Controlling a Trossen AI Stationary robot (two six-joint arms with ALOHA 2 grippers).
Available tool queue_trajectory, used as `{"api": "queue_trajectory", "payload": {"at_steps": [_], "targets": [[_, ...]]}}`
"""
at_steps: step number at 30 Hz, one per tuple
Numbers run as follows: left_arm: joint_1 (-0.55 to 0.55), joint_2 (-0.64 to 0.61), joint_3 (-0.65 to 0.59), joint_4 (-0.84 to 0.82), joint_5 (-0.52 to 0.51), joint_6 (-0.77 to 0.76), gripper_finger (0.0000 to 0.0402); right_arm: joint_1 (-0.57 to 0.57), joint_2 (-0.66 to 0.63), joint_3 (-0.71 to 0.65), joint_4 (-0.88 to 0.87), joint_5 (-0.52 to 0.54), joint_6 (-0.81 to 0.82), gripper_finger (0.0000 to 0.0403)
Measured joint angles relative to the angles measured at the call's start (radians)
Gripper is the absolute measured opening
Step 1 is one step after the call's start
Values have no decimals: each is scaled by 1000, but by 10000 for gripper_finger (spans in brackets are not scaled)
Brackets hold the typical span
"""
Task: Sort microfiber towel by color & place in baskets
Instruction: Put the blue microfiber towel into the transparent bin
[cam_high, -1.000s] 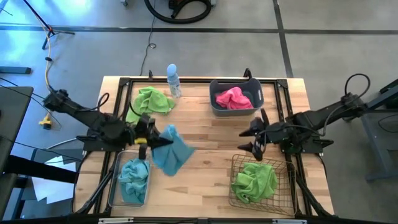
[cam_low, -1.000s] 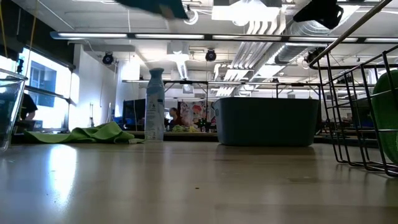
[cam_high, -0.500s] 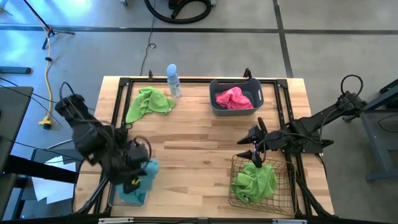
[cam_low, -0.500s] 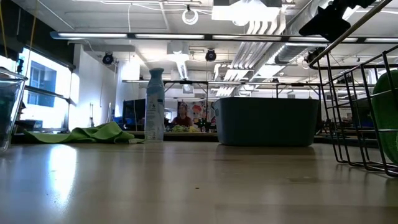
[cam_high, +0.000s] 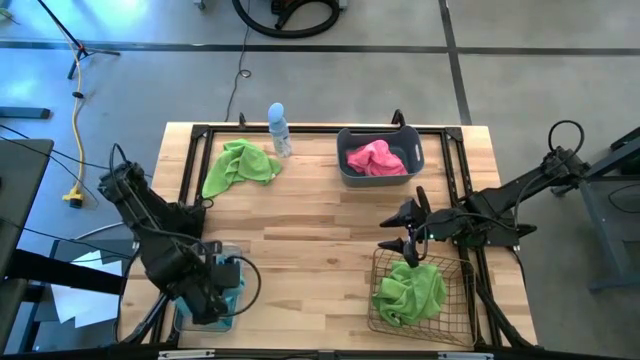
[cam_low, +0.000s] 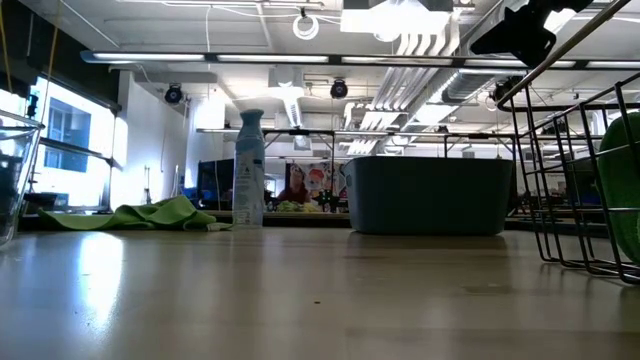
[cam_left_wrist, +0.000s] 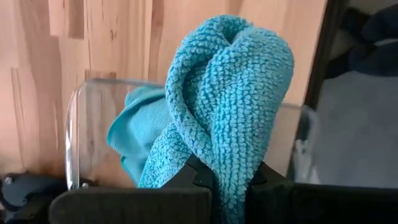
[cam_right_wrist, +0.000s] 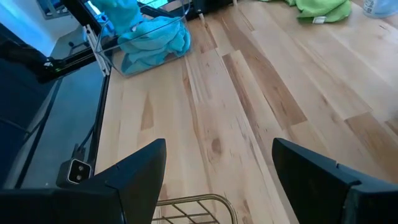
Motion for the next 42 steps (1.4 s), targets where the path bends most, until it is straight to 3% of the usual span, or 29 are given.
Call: {"api": "queue_trajectory", "payload": {"at_steps": [7,14,20,23,30,38,42], "targets": [[7,-88,-129,57,-11,17,0,0,0,0,0,3,15,288],[15,-225,-331,250,-46,17,0,0,0,0,6,36,33,288],[60,-263,-464,457,-250,15,0,0,0,0,14,74,35,288],[83,-268,-461,531,-284,44,0,0,0,0,14,80,35,288],[19,-288,-447,448,-179,2,0,0,0,0,14,82,77,288],[-145,-336,-447,257,-217,-204,0,0,0,1,14,112,84,288],[-176,-337,-481,280,-232,-219,0,-1,0,1,14,150,79,288]]}}
